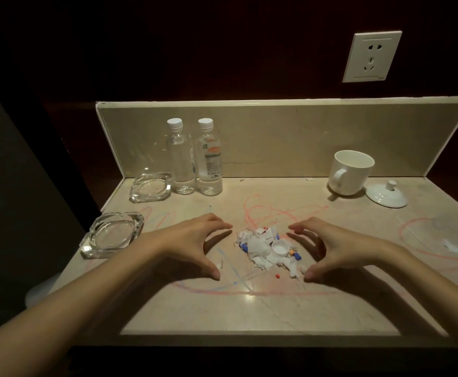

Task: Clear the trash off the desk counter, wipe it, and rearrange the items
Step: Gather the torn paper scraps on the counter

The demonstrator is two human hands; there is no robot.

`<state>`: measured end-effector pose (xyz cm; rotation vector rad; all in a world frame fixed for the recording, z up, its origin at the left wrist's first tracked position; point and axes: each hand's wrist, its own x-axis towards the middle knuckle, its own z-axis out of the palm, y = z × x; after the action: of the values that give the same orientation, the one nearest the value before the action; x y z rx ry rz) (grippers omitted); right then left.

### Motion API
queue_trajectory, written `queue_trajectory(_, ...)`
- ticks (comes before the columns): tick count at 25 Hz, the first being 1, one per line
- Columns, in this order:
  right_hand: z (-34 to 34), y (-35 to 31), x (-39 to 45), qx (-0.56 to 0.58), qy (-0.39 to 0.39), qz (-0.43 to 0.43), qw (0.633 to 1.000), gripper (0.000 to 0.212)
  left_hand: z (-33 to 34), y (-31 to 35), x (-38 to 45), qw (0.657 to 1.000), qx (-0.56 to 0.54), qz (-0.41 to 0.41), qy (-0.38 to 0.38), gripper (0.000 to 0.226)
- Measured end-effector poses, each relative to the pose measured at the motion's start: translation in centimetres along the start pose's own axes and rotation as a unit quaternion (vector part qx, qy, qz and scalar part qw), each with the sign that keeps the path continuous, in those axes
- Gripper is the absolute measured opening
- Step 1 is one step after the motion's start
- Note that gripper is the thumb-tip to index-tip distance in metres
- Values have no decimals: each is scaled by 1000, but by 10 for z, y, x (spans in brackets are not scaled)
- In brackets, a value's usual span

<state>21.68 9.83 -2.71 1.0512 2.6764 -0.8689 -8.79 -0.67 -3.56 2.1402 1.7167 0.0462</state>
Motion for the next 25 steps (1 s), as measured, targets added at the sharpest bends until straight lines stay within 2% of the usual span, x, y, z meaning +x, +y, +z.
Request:
queue_trajectory(5, 11, -10, 16, -13, 61, -41, 997, 83, 14, 27, 25, 995, -46, 55, 64, 94)
queue_trajectory(9, 16, -19, 26, 6, 99, -65, 993, 69, 18, 45, 46, 992, -69, 61, 85, 89)
queue_trajectory(14, 23, -22, 33, 13, 139, -63, 988, 54, 18, 57, 59, 991, -70, 53, 103, 69)
queue_trajectory(17, 18, -23, 30, 38, 121, -47, 991, 49, 20, 56, 60, 988, -81, 36, 127, 57)
queue_trajectory(21, 5, -31, 19, 138, 28, -39, 989, 38, 21, 55, 62, 988, -79, 30, 132, 49)
queue_trajectory(22, 6, -35, 18, 137, 32, -40, 989, 38, 22, 55, 63, 987, -83, 27, 133, 49)
queue_trajectory(25, 18, -36, 25, 30, 106, -39, 993, 59, 19, 56, 63, 988, -100, 17, 120, 48)
